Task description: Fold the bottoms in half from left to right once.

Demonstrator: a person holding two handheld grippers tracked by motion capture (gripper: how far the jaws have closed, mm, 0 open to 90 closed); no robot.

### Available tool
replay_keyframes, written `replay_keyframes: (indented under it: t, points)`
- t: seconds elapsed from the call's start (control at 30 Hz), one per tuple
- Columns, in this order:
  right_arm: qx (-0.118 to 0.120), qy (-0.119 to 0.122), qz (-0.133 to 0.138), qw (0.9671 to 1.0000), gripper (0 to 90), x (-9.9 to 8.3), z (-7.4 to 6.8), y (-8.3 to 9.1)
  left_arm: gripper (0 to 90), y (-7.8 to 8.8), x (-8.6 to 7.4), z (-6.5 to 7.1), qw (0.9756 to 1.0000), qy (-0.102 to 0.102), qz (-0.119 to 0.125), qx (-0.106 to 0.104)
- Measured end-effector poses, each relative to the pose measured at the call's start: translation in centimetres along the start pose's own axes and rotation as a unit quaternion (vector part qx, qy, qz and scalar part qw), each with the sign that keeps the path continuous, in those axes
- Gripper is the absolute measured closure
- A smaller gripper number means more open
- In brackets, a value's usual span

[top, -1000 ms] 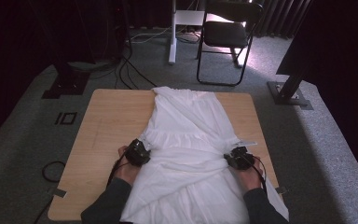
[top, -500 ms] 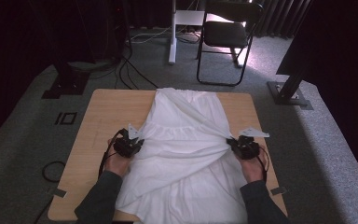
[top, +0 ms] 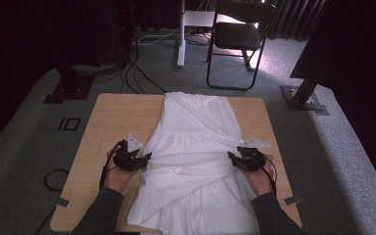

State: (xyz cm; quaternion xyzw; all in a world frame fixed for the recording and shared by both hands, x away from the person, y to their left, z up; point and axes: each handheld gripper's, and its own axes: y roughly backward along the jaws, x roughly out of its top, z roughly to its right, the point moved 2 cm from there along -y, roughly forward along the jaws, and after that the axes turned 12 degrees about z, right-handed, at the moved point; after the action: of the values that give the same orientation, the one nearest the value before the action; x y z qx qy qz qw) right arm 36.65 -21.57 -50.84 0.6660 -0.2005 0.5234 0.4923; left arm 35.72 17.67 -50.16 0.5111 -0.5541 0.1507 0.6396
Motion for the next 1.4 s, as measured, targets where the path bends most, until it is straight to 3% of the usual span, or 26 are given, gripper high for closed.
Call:
replay_keyframes:
  t: [0.1,0.2,0.27,0.3,0.33,0.37,0.43,0.53,0.57,0.63,0.77,0.9,1.03,1.13,1.2,1.23,1.3,1.4]
  points:
    - [0.026,0.003,-0.018,0.9995,46.5,-1.0,-1.6,-1.1,46.8,0.7,-1.1,0.6,0.9999,0.000,-0.013,-0.004]
    - [0.034,0.003,-0.048,0.9983,40.1,-2.3,-2.3,-2.6,46.6,1.2,-2.4,1.4,0.9996,0.005,-0.023,-0.015]
    - [0.044,0.003,-0.066,0.9969,41.4,-3.0,-2.5,-3.4,46.4,1.2,-3.3,2.2,0.9989,0.009,-0.035,-0.030]
    - [0.047,0.004,-0.075,0.9961,47.6,-3.2,-2.5,-3.6,46.1,1.1,-3.9,2.7,0.9982,0.003,-0.048,-0.035]
    - [0.061,0.005,-0.080,0.9949,63.3,-3.4,-2.5,-3.6,45.9,1.1,-4.3,3.0,0.9979,0.003,-0.052,-0.038]
    - [0.072,0.004,-0.078,0.9943,72.3,-3.5,-2.6,-3.4,46.1,1.0,-4.7,3.3,0.9973,0.003,-0.056,-0.048]
    - [0.069,0.007,-0.065,0.9955,87.2,-3.4,-2.4,-2.5,51.0,0.9,-5.4,3.8,0.9965,0.003,-0.062,-0.056]
    - [0.067,-0.007,-0.037,0.9970,88.3,-3.3,-1.7,-0.3,67.9,0.9,-5.8,4.2,0.9952,-0.003,-0.067,-0.072]
    - [0.063,-0.005,-0.028,0.9976,88.4,-3.3,-1.3,0.6,77.5,1.1,-5.8,4.3,0.9947,-0.009,-0.066,-0.078]
    - [0.053,-0.011,-0.013,0.9985,88.5,-3.6,-0.6,2.5,84.6,1.6,-5.6,4.6,0.9947,-0.014,-0.059,-0.083]
    - [0.034,-0.024,0.014,0.9990,88.2,-4.6,1.2,6.8,84.8,2.4,-5.7,5.0,0.9942,-0.021,-0.058,-0.089]
    - [0.021,-0.049,0.011,0.9985,88.0,-6.8,3.0,9.6,72.7,2.4,-6.2,5.2,0.9939,-0.016,-0.062,-0.090]
    - [0.026,-0.046,-0.037,0.9979,87.1,-9.1,3.2,8.5,60.1,1.9,-6.2,5.8,0.9934,0.000,-0.056,-0.100]
    - [0.027,-0.043,-0.065,0.9966,85.4,-10.1,2.9,6.6,56.9,1.0,-6.3,6.7,0.9930,-0.015,-0.067,-0.096]
    - [0.033,-0.051,-0.057,0.9965,84.9,-10.0,2.7,6.0,62.6,0.7,-6.2,6.8,0.9926,-0.009,-0.062,-0.104]
    - [0.032,-0.052,-0.058,0.9965,84.9,-9.9,2.6,5.7,67.8,0.5,-6.1,6.8,0.9932,-0.014,-0.060,-0.098]
    - [0.034,-0.057,-0.056,0.9962,85.0,-9.7,2.6,5.2,79.2,0.0,-5.9,6.6,0.9951,-0.030,-0.054,-0.078]
    - [0.035,-0.062,-0.053,0.9961,85.1,-9.3,2.7,4.4,84.4,-1.0,-5.4,5.5,0.9963,-0.041,-0.060,-0.047]
